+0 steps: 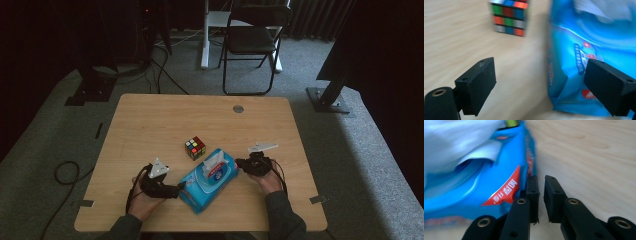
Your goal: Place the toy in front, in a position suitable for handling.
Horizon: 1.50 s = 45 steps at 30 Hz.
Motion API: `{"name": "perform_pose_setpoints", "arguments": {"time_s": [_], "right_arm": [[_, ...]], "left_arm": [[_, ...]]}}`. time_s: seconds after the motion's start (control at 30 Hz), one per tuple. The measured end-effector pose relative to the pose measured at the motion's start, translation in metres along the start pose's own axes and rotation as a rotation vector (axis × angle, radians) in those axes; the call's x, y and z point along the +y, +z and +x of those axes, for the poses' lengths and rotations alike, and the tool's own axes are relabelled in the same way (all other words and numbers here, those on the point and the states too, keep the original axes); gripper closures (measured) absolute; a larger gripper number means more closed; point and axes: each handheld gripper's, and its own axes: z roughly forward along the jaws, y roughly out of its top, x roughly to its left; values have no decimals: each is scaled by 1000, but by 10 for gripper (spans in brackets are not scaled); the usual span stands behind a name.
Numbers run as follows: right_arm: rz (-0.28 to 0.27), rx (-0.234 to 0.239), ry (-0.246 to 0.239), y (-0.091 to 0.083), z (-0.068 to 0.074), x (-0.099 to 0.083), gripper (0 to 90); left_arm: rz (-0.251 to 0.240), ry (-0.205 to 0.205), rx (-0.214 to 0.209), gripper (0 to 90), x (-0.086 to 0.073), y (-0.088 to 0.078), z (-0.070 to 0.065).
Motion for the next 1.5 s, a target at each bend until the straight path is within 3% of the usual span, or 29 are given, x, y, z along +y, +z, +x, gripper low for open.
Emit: {"name": "perform_pose_setpoints", "arguments": {"time_s": [0.1, 0.2, 0.23, 0.3, 0.37, 0.5, 0.77, 0.83, 0.93, 1.13, 1.23, 1.4, 1.5], "right_arm": [[13, 74, -23, -2, 8, -7, 821], [38, 138, -71, -4, 23, -11, 771], [45, 150, -91, -3, 27, -12, 731], [62, 155, -121, -2, 34, -12, 566], [69, 146, -137, 1, 37, -13, 479], [79, 94, -90, 6, 29, -16, 443], [75, 96, -75, 12, 35, -12, 495], [67, 98, -75, 15, 37, -11, 511], [63, 94, -83, 20, 42, -7, 530], [63, 134, -131, 44, 70, 6, 534], [71, 180, -141, 54, 81, 11, 519], [94, 209, -216, 75, 109, 24, 456], [85, 259, -228, 84, 121, 29, 471]], "left_arm": [[0, -36, 67, 147, 3, 0, 15], [0, -77, 105, 151, 7, 4, 31], [2, -87, 123, 155, 8, 4, 35], [1, -118, 138, 165, 9, 2, 40], [-27, -131, 127, 167, 8, -8, 39], [-59, -141, 65, 167, -1, -31, 27], [-36, -53, -5, 166, -16, -50, -4], [3, 26, 25, 165, -19, -44, -15], [27, 27, 42, 165, -22, -38, -16], [46, 17, 182, 159, -28, -43, 8], [34, -29, 258, 160, -30, -46, 29], [22, -127, 353, 166, -23, -38, 69], [19, -166, 381, 167, -15, -29, 90]]}}
